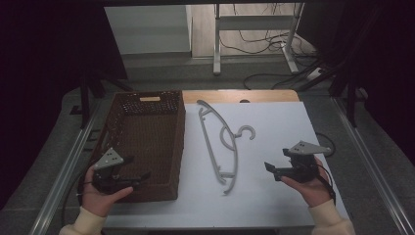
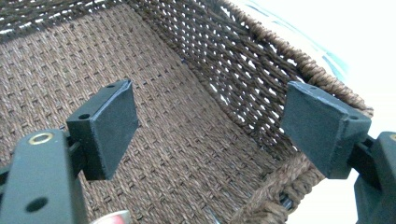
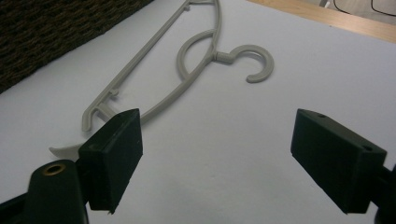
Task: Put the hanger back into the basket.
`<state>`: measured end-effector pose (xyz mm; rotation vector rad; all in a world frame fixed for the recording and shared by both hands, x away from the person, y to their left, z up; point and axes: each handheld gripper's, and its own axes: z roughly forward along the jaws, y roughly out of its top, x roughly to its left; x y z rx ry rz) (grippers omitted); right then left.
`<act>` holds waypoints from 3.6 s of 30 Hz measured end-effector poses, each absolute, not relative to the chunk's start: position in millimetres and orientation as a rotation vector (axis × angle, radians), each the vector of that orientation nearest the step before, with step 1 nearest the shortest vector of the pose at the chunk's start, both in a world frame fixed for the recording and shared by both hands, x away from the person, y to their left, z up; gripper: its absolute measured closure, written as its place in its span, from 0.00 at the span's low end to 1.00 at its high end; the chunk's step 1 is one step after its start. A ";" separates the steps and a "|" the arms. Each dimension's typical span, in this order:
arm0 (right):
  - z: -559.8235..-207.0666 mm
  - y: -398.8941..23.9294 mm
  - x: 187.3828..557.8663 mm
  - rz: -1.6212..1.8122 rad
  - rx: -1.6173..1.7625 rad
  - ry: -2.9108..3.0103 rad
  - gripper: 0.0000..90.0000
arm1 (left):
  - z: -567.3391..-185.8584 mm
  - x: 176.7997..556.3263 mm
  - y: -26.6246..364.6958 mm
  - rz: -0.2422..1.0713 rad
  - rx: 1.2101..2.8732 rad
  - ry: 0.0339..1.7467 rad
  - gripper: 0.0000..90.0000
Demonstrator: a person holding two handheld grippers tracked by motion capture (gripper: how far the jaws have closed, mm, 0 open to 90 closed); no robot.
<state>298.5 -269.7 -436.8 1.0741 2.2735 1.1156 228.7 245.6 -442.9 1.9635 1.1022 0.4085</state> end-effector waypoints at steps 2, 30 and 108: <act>-437.0 -270.5 298.5 1.115 1.075 2.272 0.19 | -442.1 229.6 245.5 0.411 1.959 1.099 0.21; -441.1 -271.2 302.8 1.128 1.096 2.278 0.20 | -433.7 234.7 247.3 0.408 1.936 1.096 0.21; -481.0 -134.6 467.1 0.802 1.266 2.474 0.41 | -429.7 234.9 249.9 0.384 1.933 1.086 0.20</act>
